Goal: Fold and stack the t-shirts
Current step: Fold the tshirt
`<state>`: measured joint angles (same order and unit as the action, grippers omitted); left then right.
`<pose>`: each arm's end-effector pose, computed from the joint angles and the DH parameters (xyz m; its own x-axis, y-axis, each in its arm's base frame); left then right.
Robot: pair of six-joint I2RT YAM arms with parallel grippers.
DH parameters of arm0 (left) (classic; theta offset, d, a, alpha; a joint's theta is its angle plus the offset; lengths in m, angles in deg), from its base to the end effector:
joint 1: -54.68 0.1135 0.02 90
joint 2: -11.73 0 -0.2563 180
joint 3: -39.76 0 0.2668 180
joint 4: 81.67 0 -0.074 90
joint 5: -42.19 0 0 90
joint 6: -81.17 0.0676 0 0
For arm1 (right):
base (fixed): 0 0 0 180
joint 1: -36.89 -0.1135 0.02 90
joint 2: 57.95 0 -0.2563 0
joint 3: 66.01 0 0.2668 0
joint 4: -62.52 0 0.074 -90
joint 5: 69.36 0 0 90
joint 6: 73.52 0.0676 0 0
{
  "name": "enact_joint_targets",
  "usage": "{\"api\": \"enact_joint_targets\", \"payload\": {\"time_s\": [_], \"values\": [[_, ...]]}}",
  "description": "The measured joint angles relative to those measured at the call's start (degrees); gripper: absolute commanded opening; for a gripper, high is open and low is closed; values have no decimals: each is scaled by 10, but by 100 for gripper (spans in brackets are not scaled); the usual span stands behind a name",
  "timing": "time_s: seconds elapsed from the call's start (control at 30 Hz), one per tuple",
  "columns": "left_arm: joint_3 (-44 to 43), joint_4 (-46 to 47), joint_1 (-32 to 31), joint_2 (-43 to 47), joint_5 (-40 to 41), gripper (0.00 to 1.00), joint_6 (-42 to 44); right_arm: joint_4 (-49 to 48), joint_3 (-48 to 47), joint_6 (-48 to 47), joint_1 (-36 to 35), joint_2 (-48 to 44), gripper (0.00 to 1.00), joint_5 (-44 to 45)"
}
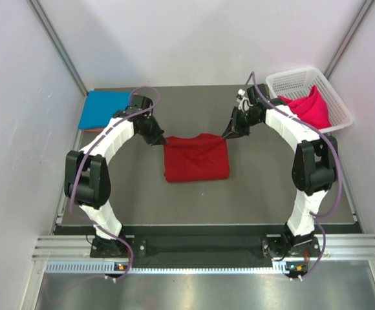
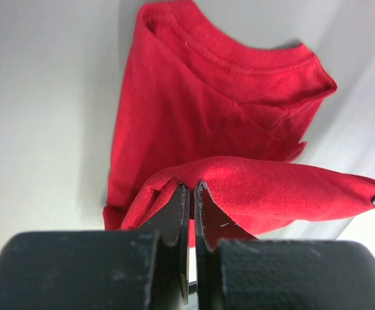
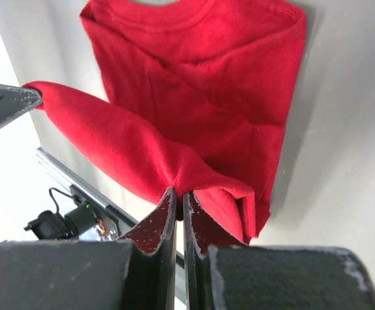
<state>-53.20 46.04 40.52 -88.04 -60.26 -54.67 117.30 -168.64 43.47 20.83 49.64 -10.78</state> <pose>0.3846 -0.1121 0.2143 -0.8280 -0.5136 -0.2251 -0.3557 0.7913 -0.4973 0.4031 0.1527 0.2210 -0.9613 0.1263 -0.2447 -0.0586 0.7744 0.6299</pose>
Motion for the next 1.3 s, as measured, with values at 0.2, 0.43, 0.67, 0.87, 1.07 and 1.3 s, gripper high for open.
{"api": "enact_joint_targets", "payload": {"time_s": [0.2,0.43,0.67,0.87,1.07,1.3], "values": [[-20,8,10,-42,-10,0,7,-3,-34,0,3,48,0,-12],[-34,14,19,-70,-13,0,9,-7,-63,0,9,93,0,-27],[-66,30,26,-102,-17,0,8,-11,-108,1,17,138,0,-40],[-80,34,28,-125,-19,0,5,-15,-145,6,21,166,1,-50],[-99,39,31,-157,-19,0,4,-21,-167,13,23,195,2,-57],[-115,45,35,-179,-19,0,1,-23,-196,18,29,229,4,-61]]}}
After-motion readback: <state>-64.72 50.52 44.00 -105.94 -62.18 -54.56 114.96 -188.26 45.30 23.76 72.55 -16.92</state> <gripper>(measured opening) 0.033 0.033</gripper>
